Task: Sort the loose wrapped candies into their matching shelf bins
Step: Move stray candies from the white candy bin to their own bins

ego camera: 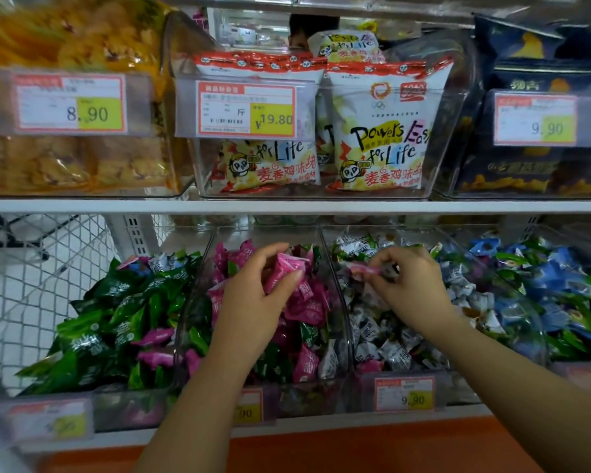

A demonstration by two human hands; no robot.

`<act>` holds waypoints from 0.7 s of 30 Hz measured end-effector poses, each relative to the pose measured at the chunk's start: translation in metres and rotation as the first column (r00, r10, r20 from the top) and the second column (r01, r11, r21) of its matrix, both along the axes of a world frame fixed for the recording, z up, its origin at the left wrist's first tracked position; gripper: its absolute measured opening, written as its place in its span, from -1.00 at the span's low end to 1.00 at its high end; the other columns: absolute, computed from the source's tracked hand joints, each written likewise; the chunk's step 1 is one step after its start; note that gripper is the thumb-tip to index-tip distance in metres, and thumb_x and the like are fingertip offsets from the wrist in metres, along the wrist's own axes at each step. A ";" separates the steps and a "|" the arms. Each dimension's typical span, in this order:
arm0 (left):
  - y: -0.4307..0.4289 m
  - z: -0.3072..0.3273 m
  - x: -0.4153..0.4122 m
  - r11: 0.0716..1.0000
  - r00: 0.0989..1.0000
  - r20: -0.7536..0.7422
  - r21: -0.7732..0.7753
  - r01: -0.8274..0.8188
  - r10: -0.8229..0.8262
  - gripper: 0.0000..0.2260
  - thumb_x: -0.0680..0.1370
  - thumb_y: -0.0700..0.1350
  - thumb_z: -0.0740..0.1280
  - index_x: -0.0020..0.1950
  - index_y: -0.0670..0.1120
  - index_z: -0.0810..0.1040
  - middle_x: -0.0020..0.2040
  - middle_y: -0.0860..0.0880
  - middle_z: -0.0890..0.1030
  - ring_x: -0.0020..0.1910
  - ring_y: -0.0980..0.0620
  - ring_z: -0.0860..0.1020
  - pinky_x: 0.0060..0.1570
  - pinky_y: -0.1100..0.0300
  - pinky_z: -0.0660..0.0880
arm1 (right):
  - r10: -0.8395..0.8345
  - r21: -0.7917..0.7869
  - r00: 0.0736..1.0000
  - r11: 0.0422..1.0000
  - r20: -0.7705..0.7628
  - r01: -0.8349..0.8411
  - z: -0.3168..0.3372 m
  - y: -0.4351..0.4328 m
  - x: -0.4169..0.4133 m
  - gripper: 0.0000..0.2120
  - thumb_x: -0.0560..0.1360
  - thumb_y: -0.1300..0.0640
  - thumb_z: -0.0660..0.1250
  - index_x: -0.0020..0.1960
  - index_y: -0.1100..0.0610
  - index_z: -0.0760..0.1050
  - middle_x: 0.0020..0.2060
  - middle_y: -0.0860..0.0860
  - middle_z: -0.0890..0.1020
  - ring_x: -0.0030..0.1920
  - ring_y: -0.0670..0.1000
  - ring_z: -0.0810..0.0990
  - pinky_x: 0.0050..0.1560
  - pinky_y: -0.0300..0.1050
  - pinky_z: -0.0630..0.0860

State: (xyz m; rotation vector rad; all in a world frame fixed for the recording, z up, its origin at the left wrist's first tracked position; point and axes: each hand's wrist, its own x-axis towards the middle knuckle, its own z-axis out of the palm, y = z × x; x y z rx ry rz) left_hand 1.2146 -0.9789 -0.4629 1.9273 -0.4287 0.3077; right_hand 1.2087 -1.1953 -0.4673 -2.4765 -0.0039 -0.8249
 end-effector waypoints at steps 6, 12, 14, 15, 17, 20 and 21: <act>0.034 -0.007 0.010 0.944 0.966 0.117 0.215 -0.251 0.230 -0.61 0.55 0.01 0.30 0.38 0.07 0.40 0.21 0.08 0.52 -0.09 0.25 0.44 -0.02 0.34 0.37 | 0.133 0.047 0.982 0.989 0.133 -0.140 0.022 0.045 0.003 -0.87 0.47 0.19 0.41 -0.12 0.03 0.47 -0.25 -0.25 0.43 -0.22 -0.11 0.45 -0.16 -0.34 0.37; 0.039 -0.011 0.017 0.766 0.959 0.220 0.581 -0.277 0.179 -0.62 0.59 0.12 0.16 0.40 0.13 0.37 0.39 0.10 0.40 0.34 0.04 0.39 0.41 -0.07 0.16 | 0.329 -0.119 0.932 0.930 -0.150 -0.347 0.012 0.077 0.021 -0.79 0.49 0.27 0.34 0.09 0.11 0.62 0.14 -0.01 0.60 0.16 -0.04 0.52 0.20 -0.45 0.33; 0.040 -0.009 0.017 0.685 0.973 0.174 0.691 -0.230 0.151 -0.59 0.60 0.21 0.01 0.44 0.22 0.25 0.48 0.18 0.23 0.47 0.09 0.18 0.46 -0.13 -0.08 | 0.334 -0.236 0.913 0.891 -0.233 -0.386 0.006 0.078 0.019 -0.72 0.52 0.12 0.32 0.22 -0.01 0.57 0.30 -0.08 0.51 0.33 -0.03 0.41 0.42 -0.08 0.26; 0.042 -0.009 0.018 0.638 0.977 0.163 0.740 -0.214 0.138 -0.57 0.59 0.23 -0.03 0.47 0.25 0.17 0.51 0.19 0.15 0.50 0.09 0.08 0.45 -0.19 -0.16 | 0.310 -0.316 0.907 0.863 -0.286 -0.395 0.005 0.078 0.016 -0.68 0.53 0.04 0.30 0.28 -0.08 0.51 0.37 -0.11 0.43 0.40 -0.03 0.32 0.48 0.06 0.13; 0.048 -0.011 0.020 0.524 0.984 0.132 0.833 -0.177 0.122 -0.54 0.60 0.24 -0.04 0.50 0.26 0.04 0.56 0.15 -0.02 0.53 0.05 -0.09 0.41 -0.29 -0.25 | 0.212 -0.486 0.894 0.777 -0.394 -0.399 0.003 0.075 0.016 -0.62 0.58 -0.08 0.20 0.39 -0.17 0.35 0.47 -0.18 0.24 0.50 -0.05 0.12 0.50 0.17 -0.15; 0.052 -0.013 0.022 0.433 0.987 0.074 0.892 -0.128 0.139 -0.53 0.62 0.21 -0.05 0.52 0.22 0.00 0.57 0.06 -0.14 0.54 -0.02 -0.18 0.38 -0.35 -0.28 | 0.103 -0.607 0.891 0.697 -0.443 -0.382 0.003 0.073 0.028 -0.60 0.61 -0.11 0.09 0.44 -0.23 0.23 0.51 -0.21 0.12 0.53 -0.07 0.00 0.45 0.28 -0.25; 0.051 -0.014 0.022 0.437 0.987 0.077 0.890 -0.132 0.140 -0.53 0.62 0.21 -0.04 0.52 0.21 -0.01 0.57 0.06 -0.15 0.54 -0.03 -0.18 0.38 -0.35 -0.27 | 0.082 -0.609 0.889 0.700 -0.450 -0.373 0.004 0.074 0.034 -0.60 0.61 -0.11 0.08 0.45 -0.22 0.22 0.51 -0.20 0.11 0.53 -0.06 -0.01 0.45 0.31 -0.24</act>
